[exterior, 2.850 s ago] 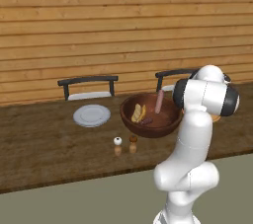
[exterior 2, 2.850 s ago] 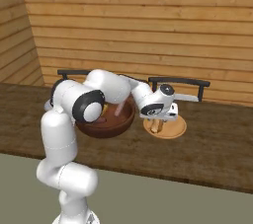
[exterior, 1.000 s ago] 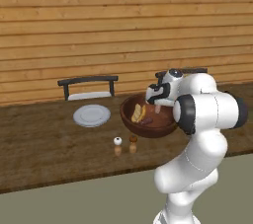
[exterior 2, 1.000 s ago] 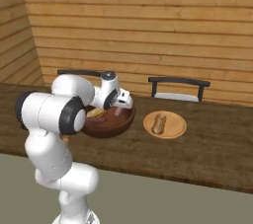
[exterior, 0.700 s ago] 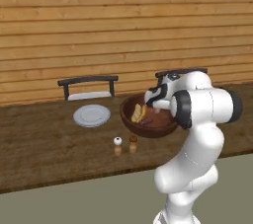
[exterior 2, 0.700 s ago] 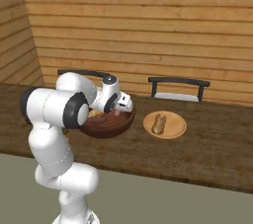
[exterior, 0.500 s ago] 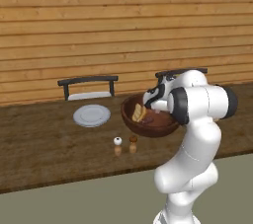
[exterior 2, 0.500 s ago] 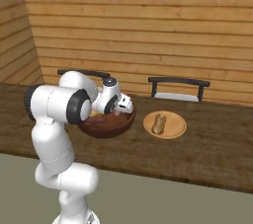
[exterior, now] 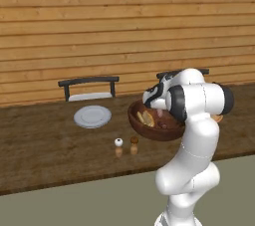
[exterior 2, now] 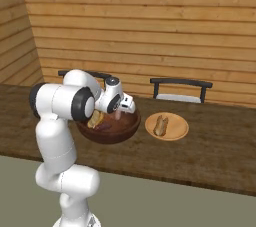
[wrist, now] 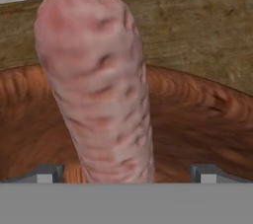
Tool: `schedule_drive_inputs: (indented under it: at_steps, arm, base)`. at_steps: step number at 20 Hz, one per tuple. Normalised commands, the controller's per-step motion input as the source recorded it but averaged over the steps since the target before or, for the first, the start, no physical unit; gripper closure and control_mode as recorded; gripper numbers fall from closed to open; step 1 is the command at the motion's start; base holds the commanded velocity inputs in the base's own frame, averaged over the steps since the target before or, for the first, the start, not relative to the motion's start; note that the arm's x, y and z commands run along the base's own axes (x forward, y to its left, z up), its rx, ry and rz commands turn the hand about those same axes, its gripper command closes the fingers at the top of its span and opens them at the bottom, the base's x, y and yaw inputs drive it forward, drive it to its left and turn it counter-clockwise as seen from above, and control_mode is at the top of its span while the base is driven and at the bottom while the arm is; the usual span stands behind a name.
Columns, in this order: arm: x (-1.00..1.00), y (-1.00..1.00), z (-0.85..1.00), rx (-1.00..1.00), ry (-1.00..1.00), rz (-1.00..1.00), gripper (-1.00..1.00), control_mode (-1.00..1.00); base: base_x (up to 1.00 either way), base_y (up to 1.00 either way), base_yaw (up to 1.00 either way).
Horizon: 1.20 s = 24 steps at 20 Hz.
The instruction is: Place one bun and one sausage from the bowl on each plate.
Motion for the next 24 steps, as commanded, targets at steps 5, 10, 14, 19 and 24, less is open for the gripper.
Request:
schedule_drive_inputs:
  at_steps: [5,10,14,19,24]
  arm:
    - [0.0,0.02,-0.03,0.0,0.0,0.0,-1.0,-1.0]
    - [0.0,0.0,0.0,0.0,0.0,0.0,1.0,-1.0]
    - [0.0,0.0,0.0,0.0,0.0,0.0,1.0,-1.0]
    - [0.01,0.02,0.2,0.0,0.0,0.0,1.0,-1.0]
    - [-0.35,-0.41,0.99,0.0,0.11,-0.07,1.0,-1.0]
  base:
    - [0.0,0.0,0.0]
    - [0.0,0.0,0.0]
    - [0.0,0.0,0.0]
    - [0.0,0.0,0.0]
    - [0.0,0.0,0.0]
